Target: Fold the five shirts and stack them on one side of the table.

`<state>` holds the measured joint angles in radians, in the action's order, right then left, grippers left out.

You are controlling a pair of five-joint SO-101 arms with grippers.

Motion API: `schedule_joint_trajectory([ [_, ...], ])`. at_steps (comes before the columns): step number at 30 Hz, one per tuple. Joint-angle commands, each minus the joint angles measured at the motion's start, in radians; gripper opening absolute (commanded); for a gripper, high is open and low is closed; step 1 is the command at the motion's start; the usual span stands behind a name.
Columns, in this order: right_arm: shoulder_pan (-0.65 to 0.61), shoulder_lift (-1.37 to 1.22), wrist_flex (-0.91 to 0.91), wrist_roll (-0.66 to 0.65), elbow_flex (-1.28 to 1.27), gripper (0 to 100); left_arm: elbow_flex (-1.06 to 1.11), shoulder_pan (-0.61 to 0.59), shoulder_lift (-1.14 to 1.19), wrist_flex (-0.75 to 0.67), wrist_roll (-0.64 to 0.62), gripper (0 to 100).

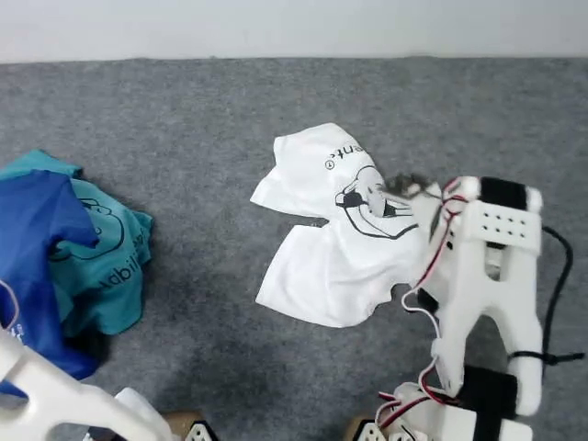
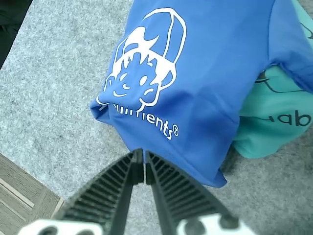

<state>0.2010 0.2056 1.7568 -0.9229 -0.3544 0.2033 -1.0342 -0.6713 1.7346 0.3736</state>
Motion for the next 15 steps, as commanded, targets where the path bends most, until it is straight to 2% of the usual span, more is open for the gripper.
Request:
schedule_joint_trajectory([
  [1,0.061,0.074,0.044,-0.020,0.000,25.8,-0.002,0.002,-0.020,0.018,0.009,2],
  [3,0.050,0.136,0.044,-0.020,0.005,25.8,-0.002,0.000,-0.020,0.018,0.009,2],
  [6,-0.056,0.254,0.042,-0.014,0.005,25.7,0.005,-0.002,-0.020,0.018,0.009,2],
  [10,-0.320,0.363,0.041,0.084,0.005,25.6,0.061,-0.002,-0.021,0.018,0.008,2],
  [15,-0.673,0.295,0.036,0.253,0.005,25.6,0.094,-0.032,-0.021,0.018,0.008,2],
])
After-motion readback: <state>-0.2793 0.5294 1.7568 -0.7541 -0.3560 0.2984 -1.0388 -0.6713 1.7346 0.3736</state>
